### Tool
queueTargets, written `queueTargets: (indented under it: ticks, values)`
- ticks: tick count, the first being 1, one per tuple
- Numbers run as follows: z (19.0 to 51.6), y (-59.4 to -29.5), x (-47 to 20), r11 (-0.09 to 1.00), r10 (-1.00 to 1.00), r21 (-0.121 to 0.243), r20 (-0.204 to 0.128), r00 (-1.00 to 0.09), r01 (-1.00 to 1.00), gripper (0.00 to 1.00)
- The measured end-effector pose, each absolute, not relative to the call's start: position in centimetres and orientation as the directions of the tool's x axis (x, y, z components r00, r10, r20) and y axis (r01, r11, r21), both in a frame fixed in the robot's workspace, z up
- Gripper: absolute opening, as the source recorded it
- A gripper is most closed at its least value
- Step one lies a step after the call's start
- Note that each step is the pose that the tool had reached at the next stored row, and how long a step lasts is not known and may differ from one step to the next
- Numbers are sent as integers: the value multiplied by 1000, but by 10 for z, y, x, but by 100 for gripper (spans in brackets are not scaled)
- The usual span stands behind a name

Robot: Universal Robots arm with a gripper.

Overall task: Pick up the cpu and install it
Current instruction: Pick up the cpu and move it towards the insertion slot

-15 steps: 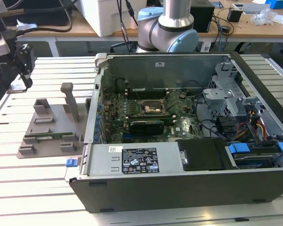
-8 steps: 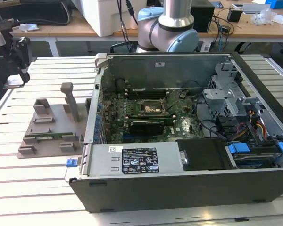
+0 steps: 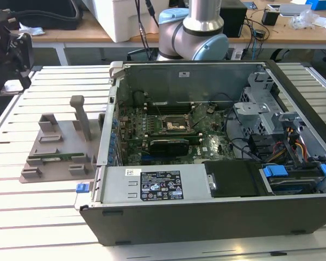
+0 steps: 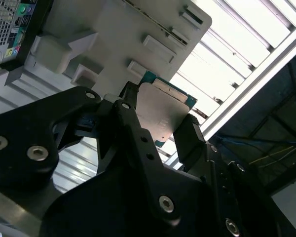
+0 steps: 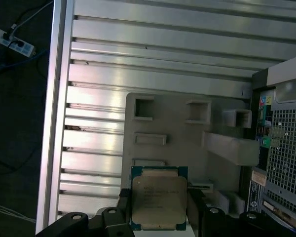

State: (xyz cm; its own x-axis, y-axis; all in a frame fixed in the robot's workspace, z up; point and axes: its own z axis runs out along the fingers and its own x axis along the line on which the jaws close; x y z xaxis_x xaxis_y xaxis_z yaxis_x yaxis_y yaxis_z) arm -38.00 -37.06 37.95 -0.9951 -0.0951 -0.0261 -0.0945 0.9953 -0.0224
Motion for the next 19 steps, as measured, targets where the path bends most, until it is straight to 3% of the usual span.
queueTargets:
  ticks: [19]
  values:
    - [424, -371, -380, 995, -95, -22, -26, -995, -94, 55]
